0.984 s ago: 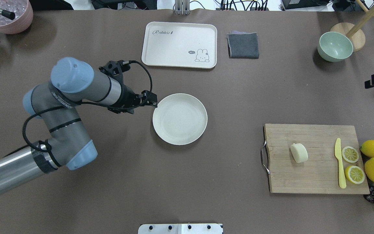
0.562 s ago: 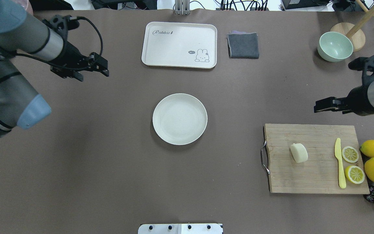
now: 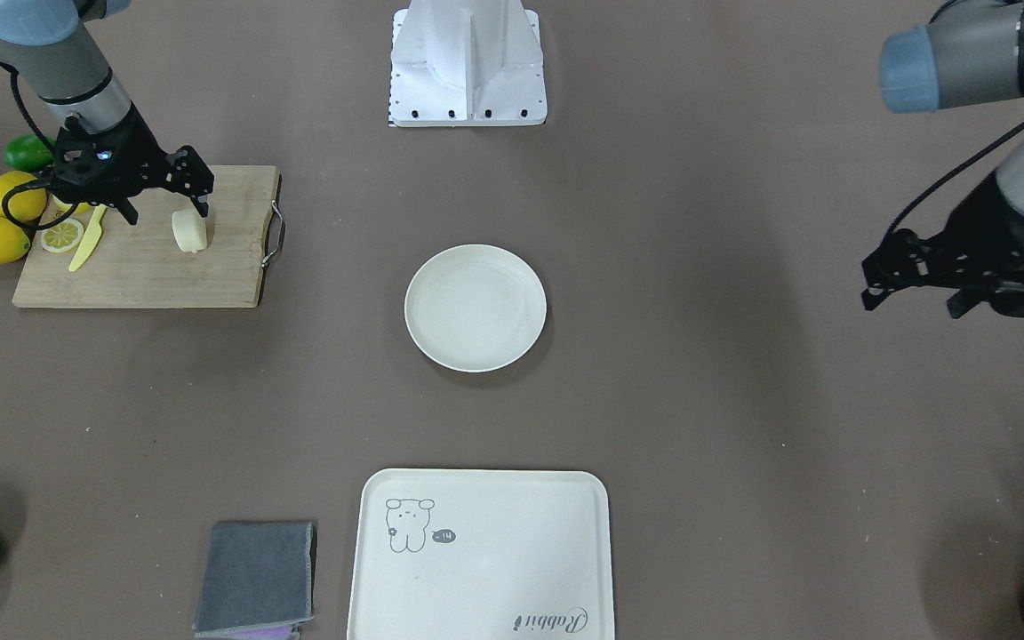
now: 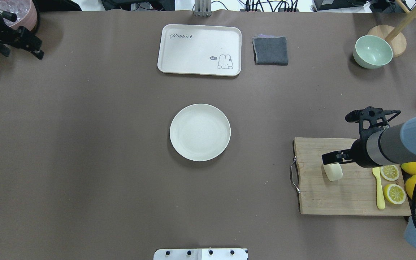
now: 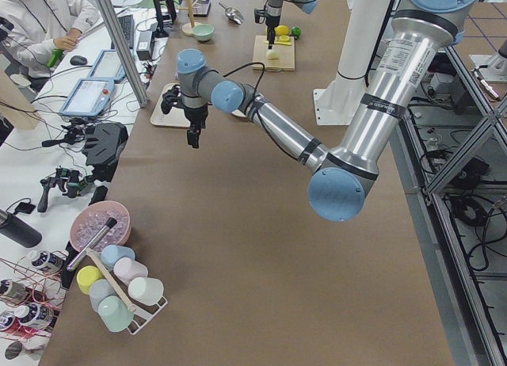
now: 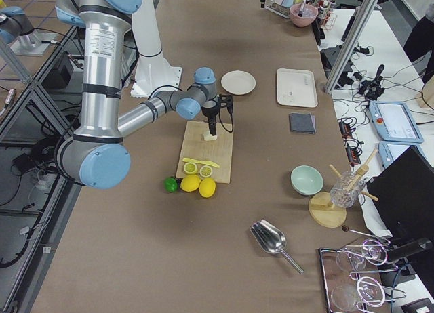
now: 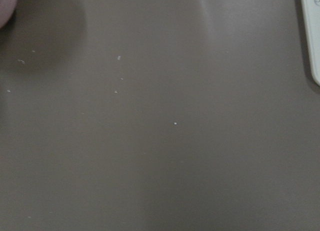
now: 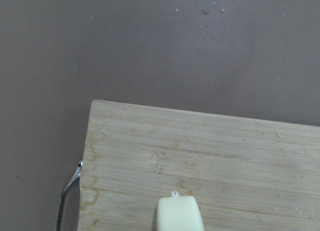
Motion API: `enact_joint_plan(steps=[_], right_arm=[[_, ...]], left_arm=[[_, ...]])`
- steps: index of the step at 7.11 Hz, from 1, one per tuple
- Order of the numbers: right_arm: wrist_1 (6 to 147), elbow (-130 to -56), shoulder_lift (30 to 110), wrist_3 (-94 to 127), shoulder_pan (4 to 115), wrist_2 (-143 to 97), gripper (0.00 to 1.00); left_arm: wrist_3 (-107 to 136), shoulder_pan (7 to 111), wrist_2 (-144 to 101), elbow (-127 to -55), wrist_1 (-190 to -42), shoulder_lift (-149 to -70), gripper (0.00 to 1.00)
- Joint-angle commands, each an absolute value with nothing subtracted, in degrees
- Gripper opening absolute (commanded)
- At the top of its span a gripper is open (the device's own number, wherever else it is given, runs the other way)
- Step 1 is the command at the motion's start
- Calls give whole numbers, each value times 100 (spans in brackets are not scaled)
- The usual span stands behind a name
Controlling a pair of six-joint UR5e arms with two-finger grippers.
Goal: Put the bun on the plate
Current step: 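Withdraw the left gripper while the right gripper moves over the cream bun, then lower the right gripper and grasp the cream bun on the cutting board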
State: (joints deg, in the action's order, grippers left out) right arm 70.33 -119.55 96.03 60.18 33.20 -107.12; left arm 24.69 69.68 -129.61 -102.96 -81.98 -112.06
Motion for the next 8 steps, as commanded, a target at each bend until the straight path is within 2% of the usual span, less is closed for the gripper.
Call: enact_joint_plan(steps=[1, 2, 5, 6, 7, 8], right_arm=[[7022, -11787, 9598, 6056, 2945, -10469, 100], [7005, -11516, 9511, 5995, 2918, -10337, 99], [7005, -11478, 9475, 5722, 2918, -10336, 97], [7005, -11487, 9483, 5730, 2918, -10336, 71], [7005, -11479, 9501, 5722, 2909, -10327, 57], [7005, -11479, 9518, 5722, 2918, -10327, 57]], left_arm=[[1723, 7330, -12964, -10231, -7945, -11048, 98], [1705, 7330, -12964, -10239, -7989, -10952, 98], [1705, 7330, -12955, -10283, -7998, -10872, 98], [1714, 7330, -12955, -10283, -7998, -10872, 98], [1714, 7330, -12955, -10283, -7998, -10872, 98], [1714, 7330, -12964, -10283, -7998, -10872, 98]])
